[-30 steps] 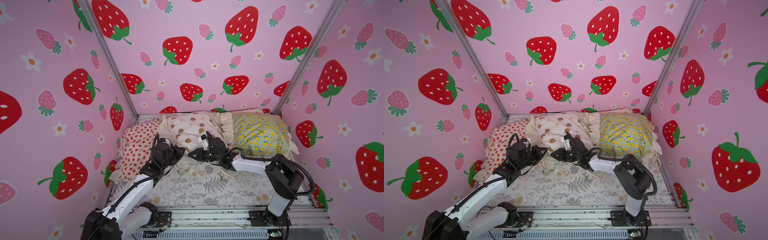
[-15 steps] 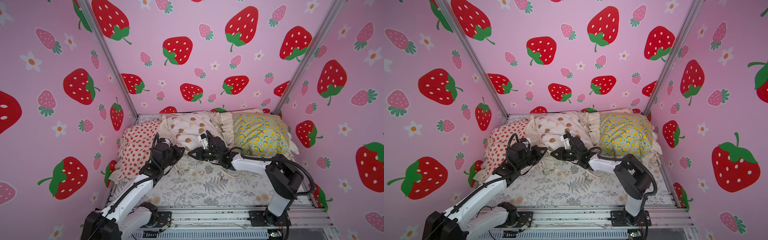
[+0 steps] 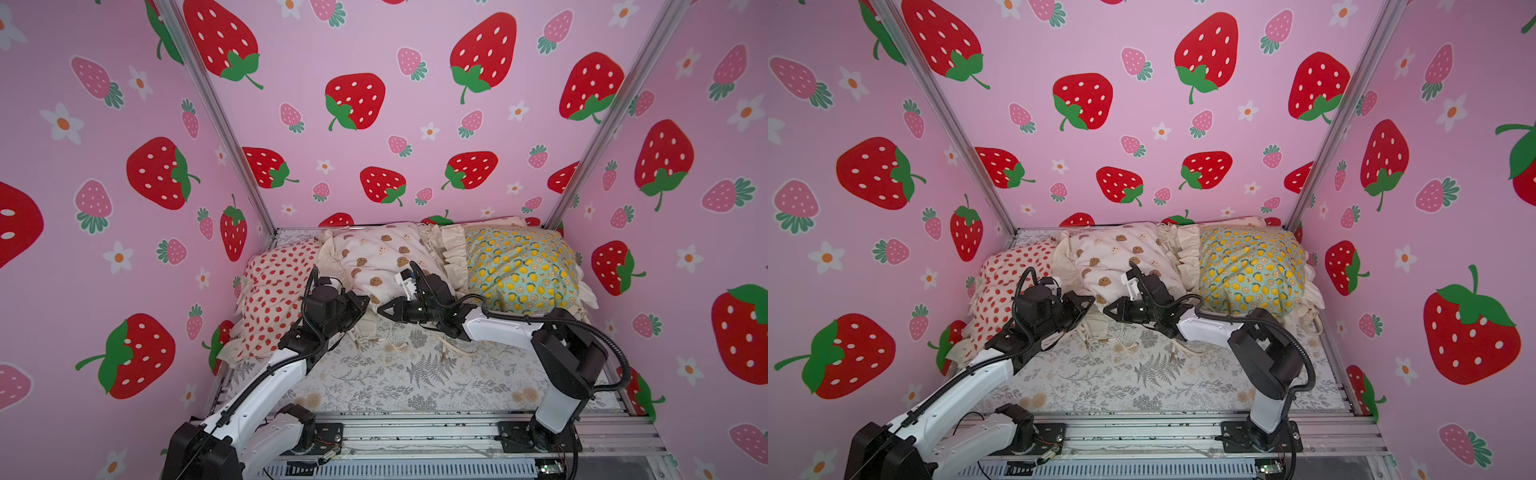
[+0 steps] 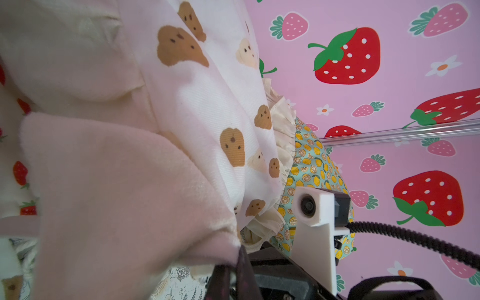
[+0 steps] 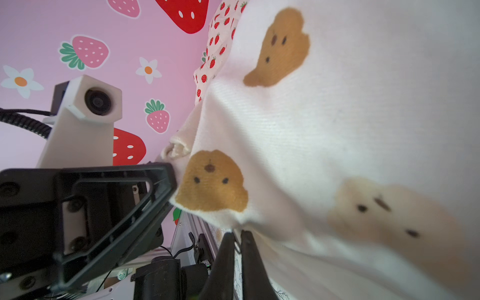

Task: Zip up pillowcases
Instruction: Zip the zipper on the pillowcase.

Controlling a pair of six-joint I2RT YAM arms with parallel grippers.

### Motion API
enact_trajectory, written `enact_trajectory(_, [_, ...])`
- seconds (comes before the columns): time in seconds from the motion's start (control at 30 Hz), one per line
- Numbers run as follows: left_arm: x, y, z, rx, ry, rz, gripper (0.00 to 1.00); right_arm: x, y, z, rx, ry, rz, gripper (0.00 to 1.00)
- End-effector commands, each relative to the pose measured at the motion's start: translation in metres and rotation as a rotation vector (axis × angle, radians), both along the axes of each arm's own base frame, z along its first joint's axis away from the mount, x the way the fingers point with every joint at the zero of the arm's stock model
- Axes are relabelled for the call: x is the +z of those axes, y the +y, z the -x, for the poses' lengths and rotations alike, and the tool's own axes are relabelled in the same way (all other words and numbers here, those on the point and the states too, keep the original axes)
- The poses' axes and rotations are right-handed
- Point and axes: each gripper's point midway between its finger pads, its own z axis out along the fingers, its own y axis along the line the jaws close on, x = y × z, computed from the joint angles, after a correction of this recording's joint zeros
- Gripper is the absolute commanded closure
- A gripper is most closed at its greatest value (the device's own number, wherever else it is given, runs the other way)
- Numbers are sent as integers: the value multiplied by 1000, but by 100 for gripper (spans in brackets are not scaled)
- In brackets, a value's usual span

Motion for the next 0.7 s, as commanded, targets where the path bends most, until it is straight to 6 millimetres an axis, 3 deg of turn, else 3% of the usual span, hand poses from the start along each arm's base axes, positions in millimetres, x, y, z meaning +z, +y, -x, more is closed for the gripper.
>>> enact_trajectory(0.0, [13, -1, -1, 0, -43, 8, 100, 20, 1, -1, -6, -48, -4, 92])
enact_trajectory(0.17, [12, 0, -1, 4, -41, 11, 100, 26, 3, 0, 9, -65, -10, 94])
enact_trajectory(0.37, [14, 1, 0, 13, -44, 18, 100, 18, -3, -3, -12, -64, 77, 100])
enact_trajectory(0.67, [22, 6, 2, 41, -59, 22, 100, -1, -21, 2, -44, -35, 244, 100])
